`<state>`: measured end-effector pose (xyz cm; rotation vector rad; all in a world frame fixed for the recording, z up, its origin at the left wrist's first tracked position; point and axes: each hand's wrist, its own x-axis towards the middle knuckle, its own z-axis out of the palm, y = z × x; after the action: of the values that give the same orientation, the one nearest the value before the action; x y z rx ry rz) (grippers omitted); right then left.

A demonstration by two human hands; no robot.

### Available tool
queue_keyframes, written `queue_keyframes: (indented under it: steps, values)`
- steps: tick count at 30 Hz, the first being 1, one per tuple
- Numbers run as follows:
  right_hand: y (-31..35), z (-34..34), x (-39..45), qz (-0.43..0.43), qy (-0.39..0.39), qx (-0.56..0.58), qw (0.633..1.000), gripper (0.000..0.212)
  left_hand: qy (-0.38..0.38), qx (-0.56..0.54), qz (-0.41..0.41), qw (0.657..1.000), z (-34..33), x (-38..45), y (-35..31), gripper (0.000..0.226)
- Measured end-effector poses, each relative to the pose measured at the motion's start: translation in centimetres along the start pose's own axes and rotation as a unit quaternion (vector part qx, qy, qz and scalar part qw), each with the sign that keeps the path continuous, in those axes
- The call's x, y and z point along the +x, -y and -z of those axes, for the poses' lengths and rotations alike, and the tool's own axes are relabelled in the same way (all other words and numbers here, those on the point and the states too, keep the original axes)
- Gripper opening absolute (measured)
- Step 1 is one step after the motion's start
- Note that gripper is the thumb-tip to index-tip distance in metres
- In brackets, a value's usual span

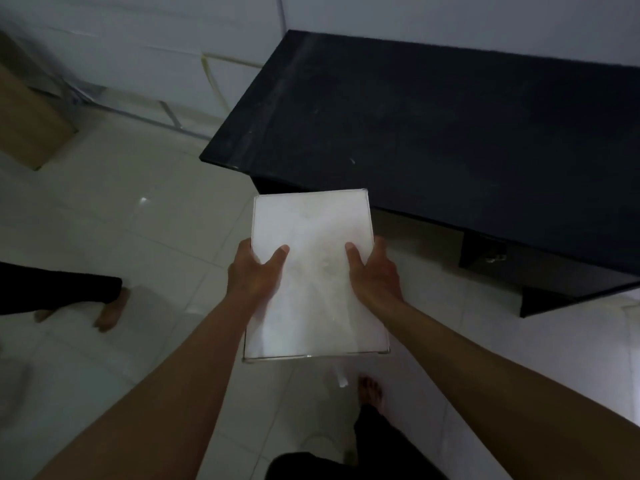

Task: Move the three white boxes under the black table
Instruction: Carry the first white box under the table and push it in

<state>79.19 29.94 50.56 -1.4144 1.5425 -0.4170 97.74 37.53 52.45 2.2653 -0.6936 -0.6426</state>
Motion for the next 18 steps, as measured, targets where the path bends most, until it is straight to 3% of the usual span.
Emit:
queue_keyframes:
  steps: [9,18]
  values:
    - [-0.3,-8.8,1.8,-0.068,-0.035,-0.031,0.997,0.056,0.079,0.017,0.010,0.997,0.7,7.7,6.4,0.058]
    - [-1.5,-20.7,4.4,-0.138,-0.099,0.029,0.985,0.055,0.164,0.066,-0.056,0.983,0.8,18.5,13.4,0.061]
